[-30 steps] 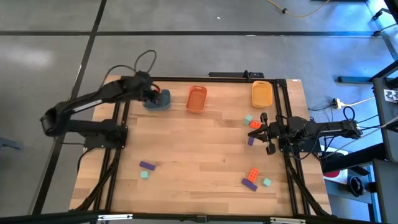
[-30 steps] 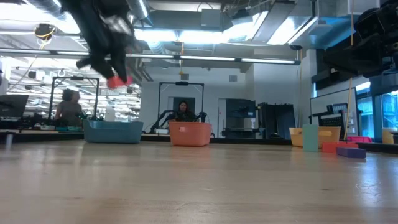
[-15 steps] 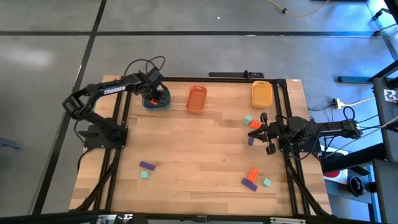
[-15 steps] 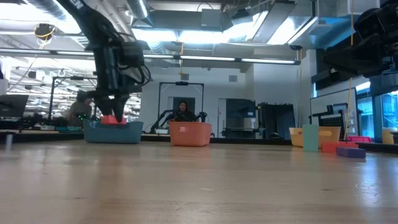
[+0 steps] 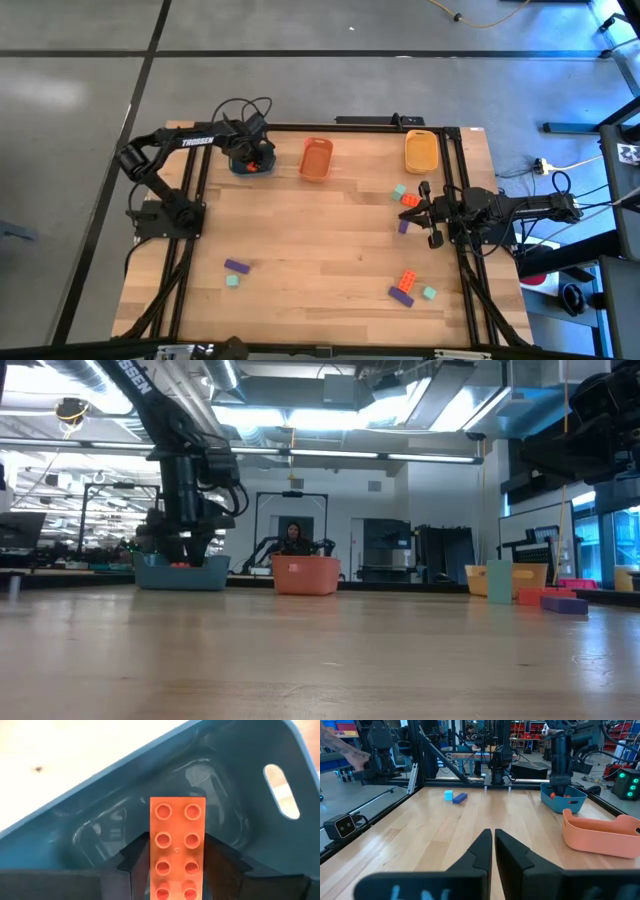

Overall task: Sort & place blocks by color
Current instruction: Put the bottom left orange gamepiece into the blue bin, then put the top orange gamepiece into the blue bin

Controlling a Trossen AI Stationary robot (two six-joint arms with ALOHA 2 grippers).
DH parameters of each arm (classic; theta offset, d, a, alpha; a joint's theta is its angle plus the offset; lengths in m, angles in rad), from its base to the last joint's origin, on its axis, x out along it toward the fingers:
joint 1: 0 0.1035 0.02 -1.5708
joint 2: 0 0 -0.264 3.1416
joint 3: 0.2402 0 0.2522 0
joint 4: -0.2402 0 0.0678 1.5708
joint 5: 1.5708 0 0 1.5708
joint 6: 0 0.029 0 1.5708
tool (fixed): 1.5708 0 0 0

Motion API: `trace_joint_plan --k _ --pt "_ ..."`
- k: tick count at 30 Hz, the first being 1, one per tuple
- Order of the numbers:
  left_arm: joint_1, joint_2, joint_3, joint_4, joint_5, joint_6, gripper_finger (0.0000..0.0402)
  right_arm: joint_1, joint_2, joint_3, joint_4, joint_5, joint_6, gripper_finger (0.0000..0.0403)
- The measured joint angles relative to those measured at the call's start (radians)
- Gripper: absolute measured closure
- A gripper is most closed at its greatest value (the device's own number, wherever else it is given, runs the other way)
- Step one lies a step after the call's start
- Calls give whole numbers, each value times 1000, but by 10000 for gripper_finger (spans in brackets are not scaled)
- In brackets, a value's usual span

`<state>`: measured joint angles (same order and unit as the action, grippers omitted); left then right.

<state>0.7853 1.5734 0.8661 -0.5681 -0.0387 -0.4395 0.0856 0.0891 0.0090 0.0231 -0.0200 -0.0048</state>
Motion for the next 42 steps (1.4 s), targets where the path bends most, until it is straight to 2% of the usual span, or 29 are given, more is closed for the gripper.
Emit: trace_joint_plan --k 8,12,16,20,22,25,32,36,42 --pt "1 -2 0 -9 1 4 237 0 0 0 0 0 0 377" --pt "20 -41 0 -15 4 10 236 0 0 0 0 0 0 377" --pt "46 -160 0 -15 6 52 235 0 0 0 0 0 0 377" --pt "34 -351 0 -14 10 52 235 0 0 0 0 0 0 377" --pt "-4 -451 -8 14 29 49 235 0 0 0 0 0 0 377" --pt "-99 -601 -66 150 71 3 234 0 0 0 0 0 0 377" --pt "-400 -928 -312 609 85 -90 234 0 0 0 0 0 0 377" --pt "-517 -1053 -410 863 93 -101 234 0 0 0 0 0 0 377" --pt "-571 -1176 -426 822 101 -31 234 0 0 0 0 0 0 377"
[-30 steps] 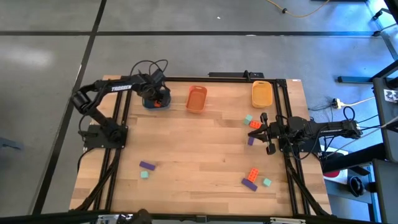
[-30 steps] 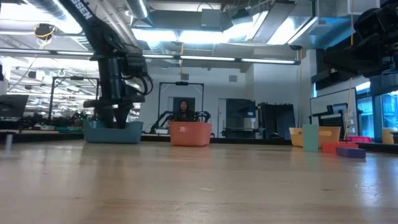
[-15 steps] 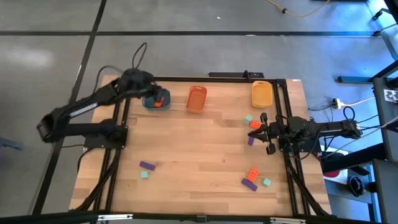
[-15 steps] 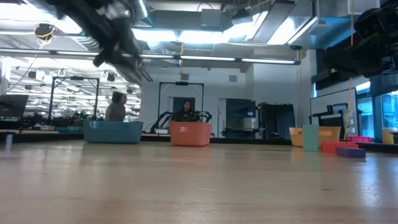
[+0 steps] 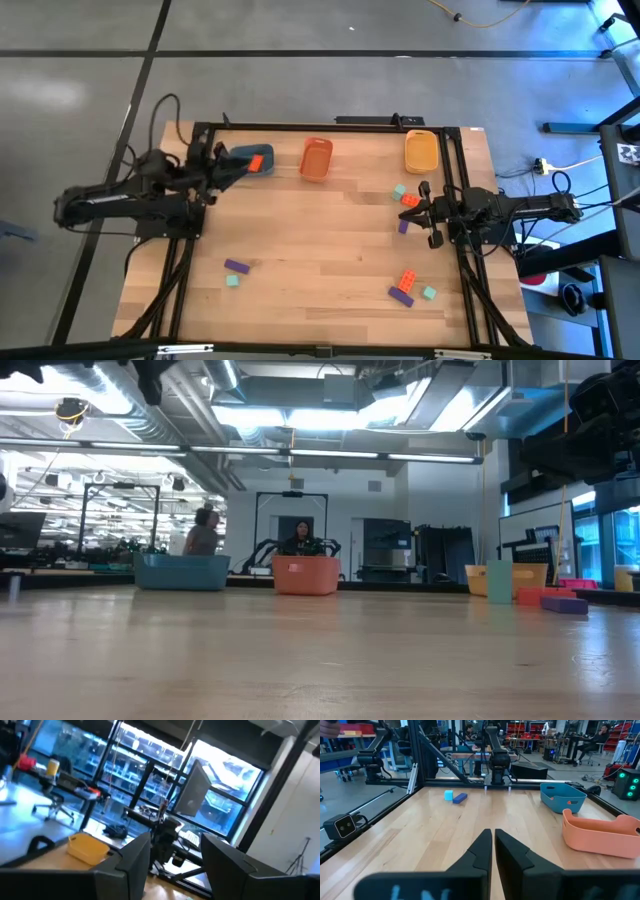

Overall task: Sort & place blocks by color
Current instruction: Put the top orange gamepiece into the blue bin

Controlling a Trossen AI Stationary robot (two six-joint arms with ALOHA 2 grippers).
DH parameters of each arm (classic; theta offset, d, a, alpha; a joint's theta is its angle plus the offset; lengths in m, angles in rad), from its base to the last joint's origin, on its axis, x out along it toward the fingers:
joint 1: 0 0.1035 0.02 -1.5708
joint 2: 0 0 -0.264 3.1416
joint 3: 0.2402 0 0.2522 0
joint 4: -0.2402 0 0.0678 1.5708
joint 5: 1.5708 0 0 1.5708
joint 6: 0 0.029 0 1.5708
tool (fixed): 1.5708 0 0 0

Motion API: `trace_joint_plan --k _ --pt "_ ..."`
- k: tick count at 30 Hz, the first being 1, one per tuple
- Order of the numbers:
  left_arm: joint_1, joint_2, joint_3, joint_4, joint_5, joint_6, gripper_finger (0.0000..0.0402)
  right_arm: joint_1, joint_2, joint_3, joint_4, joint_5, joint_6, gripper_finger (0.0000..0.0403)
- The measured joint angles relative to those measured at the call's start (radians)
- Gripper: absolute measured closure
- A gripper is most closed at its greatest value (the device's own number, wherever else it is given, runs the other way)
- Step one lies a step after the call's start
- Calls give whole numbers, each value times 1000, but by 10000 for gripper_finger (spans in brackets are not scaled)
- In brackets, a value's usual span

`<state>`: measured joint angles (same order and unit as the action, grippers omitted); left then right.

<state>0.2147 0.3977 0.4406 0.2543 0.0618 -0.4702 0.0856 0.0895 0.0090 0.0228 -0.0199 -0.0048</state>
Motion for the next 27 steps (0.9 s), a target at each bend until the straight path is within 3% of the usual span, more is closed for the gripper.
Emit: trace_joint_plan --k 9,13,22,24,27 --pt "1 -39 -1 -46 -107 -16 234 0 0 0 0 0 0 377" --pt "1 -40 -1 -42 -94 -95 234 0 0 0 0 0 0 377" --pt "0 -36 -1 -41 -43 -104 234 0 0 0 9 1 -35 377" --pt "0 -36 -1 -41 -39 -104 234 0 0 0 50 0 -77 377" --pt "0 -36 -1 -41 -23 -95 234 0 0 0 165 -13 12 377"
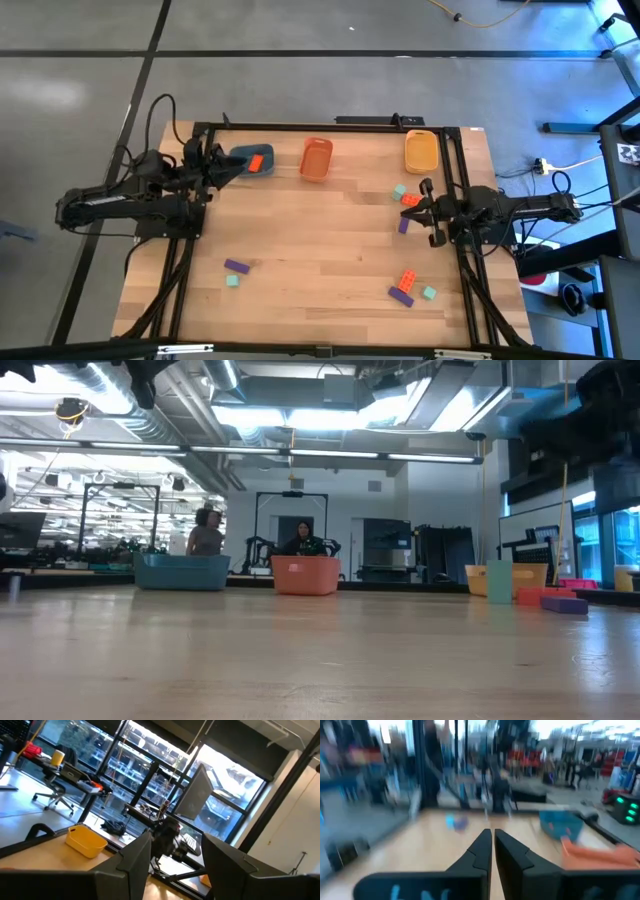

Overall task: Sort & place blocks by color
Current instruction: Put the top orange gamepiece into the blue bin

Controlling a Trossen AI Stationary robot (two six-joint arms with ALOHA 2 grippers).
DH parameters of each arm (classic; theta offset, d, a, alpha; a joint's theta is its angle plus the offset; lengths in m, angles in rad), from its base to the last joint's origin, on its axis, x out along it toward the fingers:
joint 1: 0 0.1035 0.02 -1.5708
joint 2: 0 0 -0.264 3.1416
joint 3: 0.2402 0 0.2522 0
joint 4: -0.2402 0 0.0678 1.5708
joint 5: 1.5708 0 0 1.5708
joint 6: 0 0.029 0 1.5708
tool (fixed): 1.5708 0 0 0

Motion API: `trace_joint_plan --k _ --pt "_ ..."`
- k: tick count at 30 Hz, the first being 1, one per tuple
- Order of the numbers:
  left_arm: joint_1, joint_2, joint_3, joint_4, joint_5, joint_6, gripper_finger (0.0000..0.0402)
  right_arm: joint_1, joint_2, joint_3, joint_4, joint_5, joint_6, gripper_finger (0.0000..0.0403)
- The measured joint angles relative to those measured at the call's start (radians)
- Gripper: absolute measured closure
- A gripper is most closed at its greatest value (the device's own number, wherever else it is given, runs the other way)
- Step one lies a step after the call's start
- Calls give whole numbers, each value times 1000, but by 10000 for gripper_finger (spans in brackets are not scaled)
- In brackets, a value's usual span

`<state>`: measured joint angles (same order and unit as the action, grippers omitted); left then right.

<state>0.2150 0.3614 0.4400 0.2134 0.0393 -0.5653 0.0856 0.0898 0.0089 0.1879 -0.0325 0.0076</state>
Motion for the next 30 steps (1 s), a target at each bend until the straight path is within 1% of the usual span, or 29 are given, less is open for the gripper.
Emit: trace_joint_plan --k 1,3,5,8,9,10,12,14,16,17,18,21,24,26,28,30 --pt "0 0 0 0 3 8 234 0 0 0 61 -1 57 377" --pt "0 0 0 -2 7 21 234 0 0 0 225 0 221 377" --pt "0 0 0 -5 9 35 234 0 -1 0 398 47 341 377" --pt "0 0 0 -5 7 69 240 0 -1 1 575 165 358 377" --pt "0 0 0 -5 7 79 245 0 -1 1 629 180 356 377" --pt "0 0 0 -10 7 85 252 0 -1 4 664 188 354 377" --pt "-2 0 0 -40 16 86 277 0 -1 20 666 194 356 377" --pt "-13 0 0 -68 37 85 316 0 10 54 644 196 358 377" --pt "-33 0 -3 -81 59 86 367 0 42 106 612 197 358 377" --pt "-45 0 -12 -75 58 88 384 0 67 139 580 197 358 377" --pt "-58 0 -26 -59 53 89 391 0 97 179 531 198 358 377" --pt "-100 0 -98 55 25 98 398 0 202 322 279 230 363 377" --pt "-131 -8 -174 186 -17 82 400 0 319 476 -81 311 438 377" --pt "-147 -8 -205 226 -39 60 401 0 392 583 -343 349 506 372" --pt "-156 -7 -219 220 -65 44 401 -8 459 687 -612 351 573 357" --pt "-159 -7 -219 220 -75 43 401 -26 522 780 -862 327 633 330"
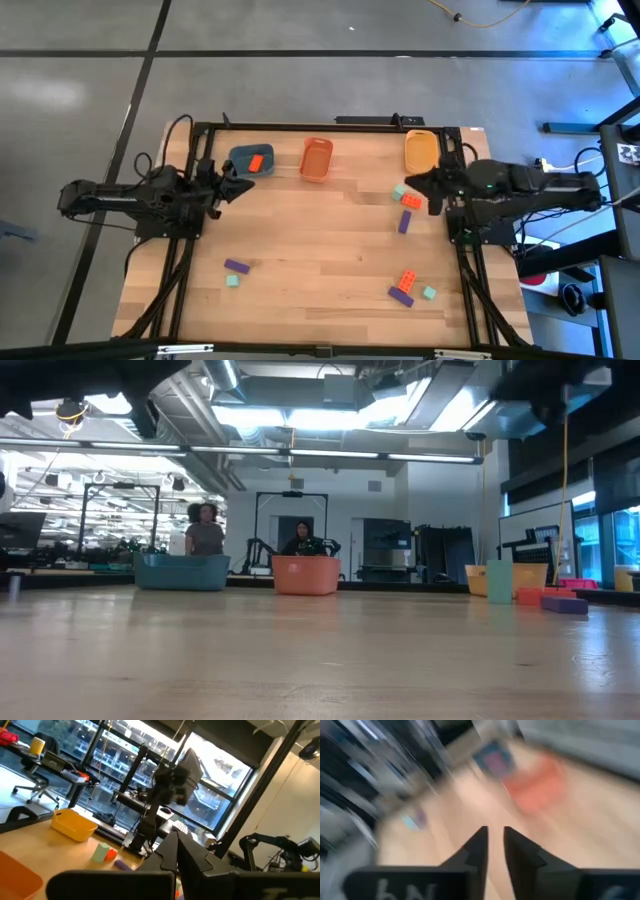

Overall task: Sort & place blocks by color
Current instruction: Put the top orange gamepiece into the blue bin

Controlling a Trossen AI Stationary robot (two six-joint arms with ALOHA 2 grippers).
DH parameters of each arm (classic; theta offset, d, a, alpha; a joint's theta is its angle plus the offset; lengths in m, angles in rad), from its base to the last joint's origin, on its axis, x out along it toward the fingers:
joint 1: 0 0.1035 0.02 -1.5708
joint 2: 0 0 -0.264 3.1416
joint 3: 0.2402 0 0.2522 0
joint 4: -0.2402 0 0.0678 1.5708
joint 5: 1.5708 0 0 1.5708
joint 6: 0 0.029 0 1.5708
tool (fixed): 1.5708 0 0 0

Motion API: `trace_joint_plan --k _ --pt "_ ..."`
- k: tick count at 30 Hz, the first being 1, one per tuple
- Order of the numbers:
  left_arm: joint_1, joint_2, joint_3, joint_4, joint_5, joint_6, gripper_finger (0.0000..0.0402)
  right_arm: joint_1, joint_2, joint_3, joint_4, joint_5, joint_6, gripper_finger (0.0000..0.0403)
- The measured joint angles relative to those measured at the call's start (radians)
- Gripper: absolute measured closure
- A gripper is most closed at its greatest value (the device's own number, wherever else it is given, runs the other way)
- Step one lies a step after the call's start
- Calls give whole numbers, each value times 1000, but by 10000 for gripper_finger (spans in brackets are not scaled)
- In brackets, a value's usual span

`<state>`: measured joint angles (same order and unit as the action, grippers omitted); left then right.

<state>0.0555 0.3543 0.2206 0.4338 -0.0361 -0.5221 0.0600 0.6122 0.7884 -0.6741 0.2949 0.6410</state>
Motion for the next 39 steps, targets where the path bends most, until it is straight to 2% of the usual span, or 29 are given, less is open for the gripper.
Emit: trace_joint_plan --k 3,6,9,11,17,22,31,39 --pt "0 -1 3 5 -4 0 401 -39 90 82 -300 -70 55 274" --pt "0 0 3 2 -26 1 401 -94 166 90 -469 -141 88 210" --pt "0 0 3 2 -57 1 401 -159 241 46 -545 -168 91 164" --pt "0 0 3 2 -58 0 401 -207 281 17 -539 -210 76 147" --pt "0 0 3 2 -87 -16 401 -379 410 -30 -479 -275 52 148" --pt "0 0 3 2 -99 -26 401 -503 533 -42 -400 -358 -52 150" --pt "0 0 3 3 -134 -26 401 -543 726 -44 -299 -331 -346 151" --pt "0 0 3 3 -138 -25 401 -542 852 -44 -252 -323 -411 151"
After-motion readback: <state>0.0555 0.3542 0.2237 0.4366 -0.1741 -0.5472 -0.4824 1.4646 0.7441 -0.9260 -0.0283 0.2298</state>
